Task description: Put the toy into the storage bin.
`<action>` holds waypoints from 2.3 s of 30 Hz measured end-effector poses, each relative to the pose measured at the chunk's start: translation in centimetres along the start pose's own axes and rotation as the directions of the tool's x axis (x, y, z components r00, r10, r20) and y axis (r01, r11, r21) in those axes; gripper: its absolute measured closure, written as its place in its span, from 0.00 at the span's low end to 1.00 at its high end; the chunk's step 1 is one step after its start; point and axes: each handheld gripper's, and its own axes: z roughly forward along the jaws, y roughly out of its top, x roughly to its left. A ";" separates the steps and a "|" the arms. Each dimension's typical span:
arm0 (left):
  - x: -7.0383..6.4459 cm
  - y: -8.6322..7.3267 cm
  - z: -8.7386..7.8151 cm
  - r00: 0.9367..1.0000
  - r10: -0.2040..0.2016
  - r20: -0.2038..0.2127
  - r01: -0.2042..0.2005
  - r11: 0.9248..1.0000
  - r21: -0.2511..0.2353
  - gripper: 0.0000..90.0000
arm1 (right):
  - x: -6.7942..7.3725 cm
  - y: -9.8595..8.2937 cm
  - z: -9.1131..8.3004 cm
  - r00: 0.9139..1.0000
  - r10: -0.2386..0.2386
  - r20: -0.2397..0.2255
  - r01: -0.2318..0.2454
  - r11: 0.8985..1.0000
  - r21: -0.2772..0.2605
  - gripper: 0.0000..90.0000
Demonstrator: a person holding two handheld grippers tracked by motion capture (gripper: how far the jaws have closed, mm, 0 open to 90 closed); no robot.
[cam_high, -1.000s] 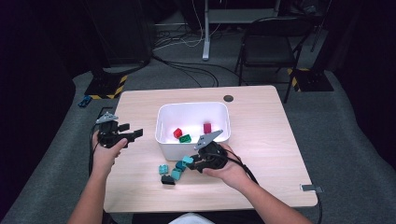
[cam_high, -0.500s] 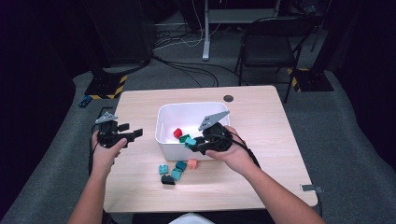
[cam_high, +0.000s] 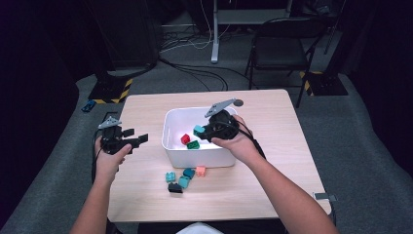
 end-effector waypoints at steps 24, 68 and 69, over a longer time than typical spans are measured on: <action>0.2 0.0 0.1 1.000 -0.008 0.009 0.008 1.000 -0.001 0.27 | -3.3 2.9 5.8 0.999 0.015 0.028 -0.015 1.000 -0.009 0.74; 0.1 0.0 -0.2 1.000 -0.011 0.010 0.011 1.000 -0.011 0.27 | -2.7 2.2 3.3 0.996 0.043 0.073 -0.041 0.999 -0.024 0.51; 0.2 0.0 -0.2 1.000 -0.012 0.008 0.012 1.000 -0.015 0.27 | -2.3 2.0 2.7 0.997 0.041 0.066 -0.039 0.999 -0.026 0.51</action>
